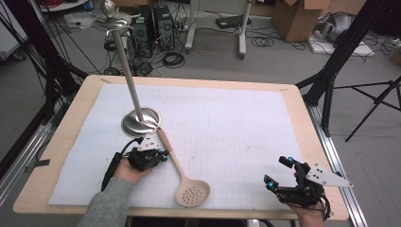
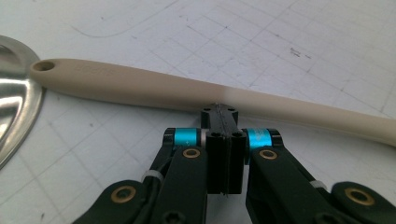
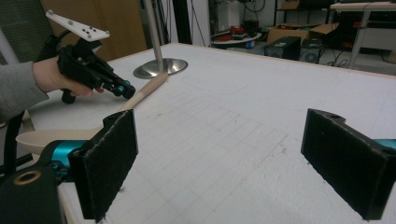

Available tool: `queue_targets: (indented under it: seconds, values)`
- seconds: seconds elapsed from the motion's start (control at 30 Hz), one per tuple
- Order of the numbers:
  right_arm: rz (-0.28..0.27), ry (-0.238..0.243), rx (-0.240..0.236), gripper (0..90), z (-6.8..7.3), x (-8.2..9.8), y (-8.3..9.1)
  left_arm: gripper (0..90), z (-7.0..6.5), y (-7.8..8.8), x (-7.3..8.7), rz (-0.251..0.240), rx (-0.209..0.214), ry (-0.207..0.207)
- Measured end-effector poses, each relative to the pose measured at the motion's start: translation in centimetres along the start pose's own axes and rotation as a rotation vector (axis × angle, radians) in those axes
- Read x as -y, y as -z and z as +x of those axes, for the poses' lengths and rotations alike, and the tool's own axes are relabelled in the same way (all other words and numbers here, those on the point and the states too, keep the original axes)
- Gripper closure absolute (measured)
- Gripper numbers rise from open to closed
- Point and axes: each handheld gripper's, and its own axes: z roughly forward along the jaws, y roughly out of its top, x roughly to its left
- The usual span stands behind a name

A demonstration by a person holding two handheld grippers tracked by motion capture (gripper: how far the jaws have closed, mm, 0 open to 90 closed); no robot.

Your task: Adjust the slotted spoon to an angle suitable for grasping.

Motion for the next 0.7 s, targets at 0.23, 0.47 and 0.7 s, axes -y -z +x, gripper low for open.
queue_targets:
  seconds: [0.23,0.47,0.7]
  values:
    - [-0.004,-0.006,0.006,9.9,0.0,0.0,0.4,89.8,-0.1,-1.2,-0.9,-0.002,0.015,-0.010]
    - [-0.005,-0.016,0.022,9.9,-0.1,0.3,0.9,89.8,-0.4,-2.7,-2.3,0.011,0.034,-0.016]
    - [-0.005,-0.018,0.029,9.9,-0.3,0.5,1.3,89.8,-1.1,-4.1,-3.3,0.022,0.060,-0.020]
